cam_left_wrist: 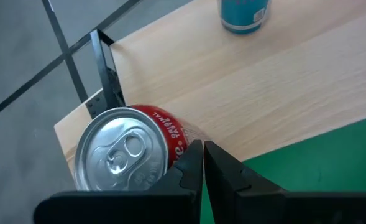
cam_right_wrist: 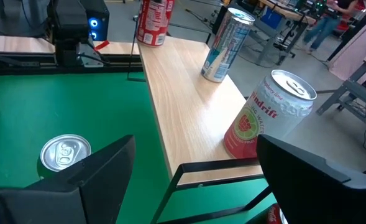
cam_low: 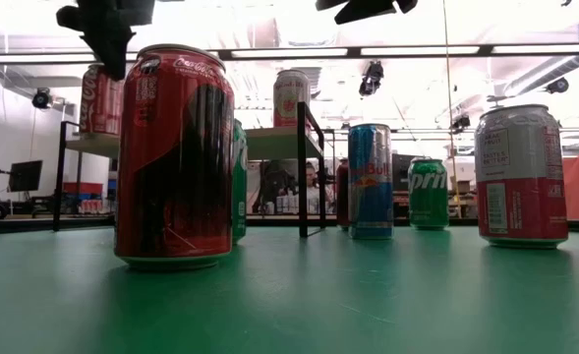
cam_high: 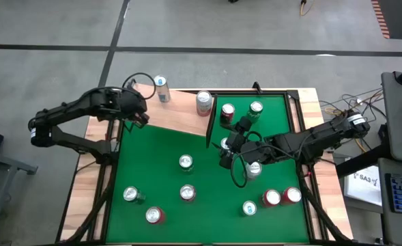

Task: Place canned beverage on shelf
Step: Put the red/black soda can on the shelf

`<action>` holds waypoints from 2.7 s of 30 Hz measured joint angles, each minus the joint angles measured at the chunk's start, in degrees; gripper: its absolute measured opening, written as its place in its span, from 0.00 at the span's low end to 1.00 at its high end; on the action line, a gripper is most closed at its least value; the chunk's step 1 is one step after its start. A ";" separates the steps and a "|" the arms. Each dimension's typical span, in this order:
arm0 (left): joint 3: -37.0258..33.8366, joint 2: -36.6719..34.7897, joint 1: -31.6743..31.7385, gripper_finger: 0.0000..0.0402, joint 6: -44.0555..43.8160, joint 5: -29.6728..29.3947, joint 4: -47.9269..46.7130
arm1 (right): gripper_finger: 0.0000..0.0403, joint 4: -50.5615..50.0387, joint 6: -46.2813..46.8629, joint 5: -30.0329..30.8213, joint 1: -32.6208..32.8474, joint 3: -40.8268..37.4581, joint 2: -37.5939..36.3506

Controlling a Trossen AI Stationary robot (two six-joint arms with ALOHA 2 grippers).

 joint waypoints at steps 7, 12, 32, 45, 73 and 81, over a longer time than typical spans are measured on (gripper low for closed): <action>0.00 -0.42 -0.02 0.00 -1.08 0.09 -2.52 | 0.81 0.00 0.57 0.00 0.00 0.00 0.00; 0.00 -0.42 -0.08 0.00 -1.03 0.07 -2.51 | 0.81 0.01 0.61 0.00 0.02 -0.02 0.00; 0.98 -0.62 -17.70 0.00 -1.09 -7.18 6.44 | 0.81 0.35 3.10 -0.16 0.81 -0.02 0.00; 0.98 -0.64 -32.97 0.00 -1.09 -9.30 14.10 | 0.81 1.63 3.48 -2.28 4.65 3.87 -0.07; -0.07 -1.47 -27.13 0.00 -16.93 -10.22 -3.34 | 0.81 1.54 1.64 -10.29 7.54 6.49 0.06; 0.13 -2.93 -14.59 0.00 6.08 8.04 -3.36 | 0.81 1.55 0.96 -10.27 7.52 6.49 0.07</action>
